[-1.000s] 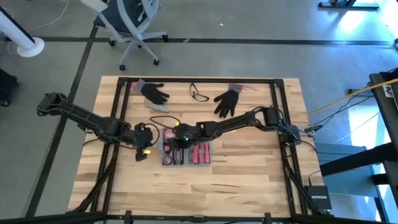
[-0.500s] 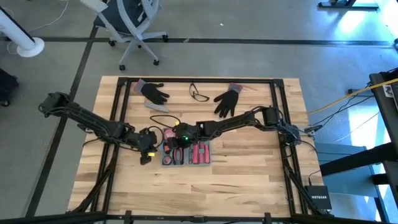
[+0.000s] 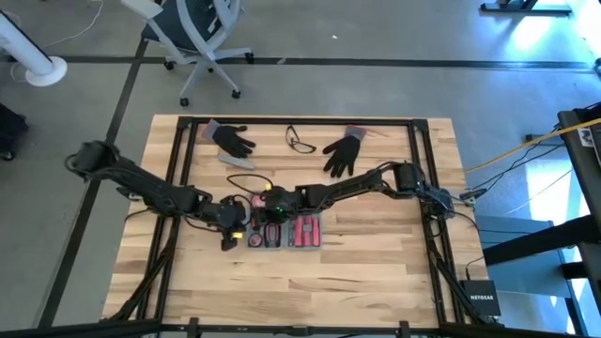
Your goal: Prefit tool cases
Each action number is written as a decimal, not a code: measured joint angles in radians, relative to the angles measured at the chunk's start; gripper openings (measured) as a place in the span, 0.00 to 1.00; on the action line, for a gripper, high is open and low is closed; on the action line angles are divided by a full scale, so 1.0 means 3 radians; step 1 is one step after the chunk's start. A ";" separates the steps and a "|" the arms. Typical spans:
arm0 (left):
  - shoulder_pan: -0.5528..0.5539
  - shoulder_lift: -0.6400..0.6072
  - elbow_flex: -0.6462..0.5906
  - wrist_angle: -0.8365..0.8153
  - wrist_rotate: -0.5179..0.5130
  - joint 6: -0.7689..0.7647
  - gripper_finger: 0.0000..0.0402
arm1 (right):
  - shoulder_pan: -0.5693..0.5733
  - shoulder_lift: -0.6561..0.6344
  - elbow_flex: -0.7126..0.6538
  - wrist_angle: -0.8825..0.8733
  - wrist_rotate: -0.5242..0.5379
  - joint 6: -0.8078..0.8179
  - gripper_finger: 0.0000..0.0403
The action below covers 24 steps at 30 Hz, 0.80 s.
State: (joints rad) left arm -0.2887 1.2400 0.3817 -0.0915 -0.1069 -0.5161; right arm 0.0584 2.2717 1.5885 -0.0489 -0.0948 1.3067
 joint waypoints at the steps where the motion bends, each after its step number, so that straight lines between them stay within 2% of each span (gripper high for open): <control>1: 0.0011 0.0056 0.0000 0.0073 0.0014 -0.0014 0.00 | -0.0001 0.0004 -0.0002 -0.0020 -0.0014 0.0000 0.41; 8: 0.0017 0.0316 0.0001 0.0531 0.0121 -0.0204 0.00 | -0.0001 0.0004 -0.0002 -0.0040 -0.0077 0.0067 0.41; 12: 0.0018 0.0327 0.0017 0.0548 0.0126 -0.0182 0.00 | -0.0001 0.0004 -0.0002 -0.0114 0.0028 0.0071 0.41; 19: 0.0018 0.0327 0.0018 0.0537 0.0124 -0.0178 0.00 | 0.0000 0.0004 -0.0002 -0.0118 -0.0088 0.0072 0.41; 21: 0.0019 0.0327 0.0018 0.0536 0.0125 -0.0167 0.00 | 0.0000 0.0003 -0.0002 -0.0124 -0.0098 0.0075 0.38; 24: 0.0032 0.0327 0.0018 0.0537 0.0128 -0.0117 0.00 | 0.0000 0.0003 -0.0002 -0.0127 -0.0100 0.0078 0.28</control>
State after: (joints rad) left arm -0.2790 1.3380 0.3870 0.0696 -0.0686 -0.5511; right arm 0.0586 2.2726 1.5879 -0.0869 -0.1249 1.3302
